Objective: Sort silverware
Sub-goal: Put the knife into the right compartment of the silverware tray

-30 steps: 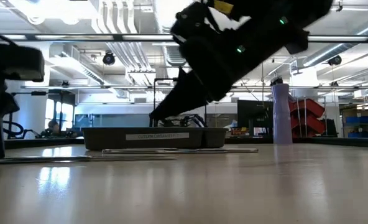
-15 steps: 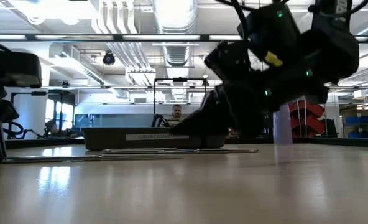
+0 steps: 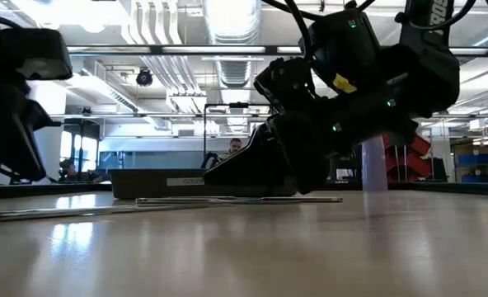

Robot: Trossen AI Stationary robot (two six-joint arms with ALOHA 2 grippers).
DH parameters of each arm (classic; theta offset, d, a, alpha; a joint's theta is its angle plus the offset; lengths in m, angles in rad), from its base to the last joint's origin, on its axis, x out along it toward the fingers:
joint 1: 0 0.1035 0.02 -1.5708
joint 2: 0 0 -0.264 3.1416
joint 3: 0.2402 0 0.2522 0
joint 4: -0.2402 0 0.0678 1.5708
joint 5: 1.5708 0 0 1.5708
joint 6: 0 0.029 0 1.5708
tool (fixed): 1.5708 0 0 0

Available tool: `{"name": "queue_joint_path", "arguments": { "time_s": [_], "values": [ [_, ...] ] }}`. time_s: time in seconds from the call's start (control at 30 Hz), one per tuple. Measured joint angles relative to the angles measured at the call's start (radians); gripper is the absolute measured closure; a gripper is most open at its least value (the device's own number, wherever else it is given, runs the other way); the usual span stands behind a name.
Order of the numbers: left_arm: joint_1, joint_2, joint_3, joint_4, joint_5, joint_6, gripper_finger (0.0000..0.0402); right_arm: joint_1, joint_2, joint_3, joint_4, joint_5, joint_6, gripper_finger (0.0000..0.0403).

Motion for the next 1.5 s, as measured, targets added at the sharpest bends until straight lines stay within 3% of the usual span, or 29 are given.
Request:
{"name": "queue_joint_path", "arguments": {
  "time_s": [0.1, 0.23, 0.37, 0.43, 0.57, 0.67, 0.73, 1.07, 1.23, 1.5],
  "values": [
    [0.001, 0.034, -0.032, 0.076, 0.032, -0.012, 0.0376, 0.0, 0.0, -0.001, -0.003, 0.0, 0.007, 0.0258],
    [0.001, 0.107, -0.072, 0.373, 0.113, 0.007, 0.0376, 0.001, -0.009, -0.004, -0.016, 0.005, 0.008, 0.0268],
    [0.003, 0.214, -0.066, 0.792, 0.126, 0.207, 0.0376, 0.015, -0.07, -0.005, -0.102, 0.005, 0.009, 0.0277],
    [0.012, 0.243, -0.034, 0.884, 0.125, 0.326, 0.0376, 0.028, -0.112, -0.008, -0.159, 0.005, 0.01, 0.0281],
    [0.037, 0.225, 0.02, 0.728, 0.022, 0.44, 0.0376, 0.062, -0.169, -0.011, -0.203, 0.007, 0.023, 0.0288],
    [0.057, 0.2, 0.042, 0.506, -0.116, 0.445, 0.0376, 0.089, -0.173, -0.012, -0.214, 0.006, 0.05, 0.0292],
    [0.081, 0.2, 0.046, 0.382, -0.14, 0.419, 0.0376, 0.104, -0.163, -0.012, -0.214, 0.006, 0.079, 0.0294],
    [0.111, 0.187, 0.047, 0.139, 0.076, 0.234, 0.0376, 0.126, -0.102, -0.008, -0.182, 0.038, 0.184, 0.0269],
    [0.08, 0.168, 0.097, 0.036, 0.118, 0.201, 0.0376, 0.161, -0.057, 0.042, -0.183, 0.087, 0.187, 0.0246],
    [-0.01, 0.165, 0.162, -0.001, 0.08, 0.124, 0.0376, 0.235, 0.077, 0.2, -0.182, 0.167, 0.183, 0.0214]
  ]
}}
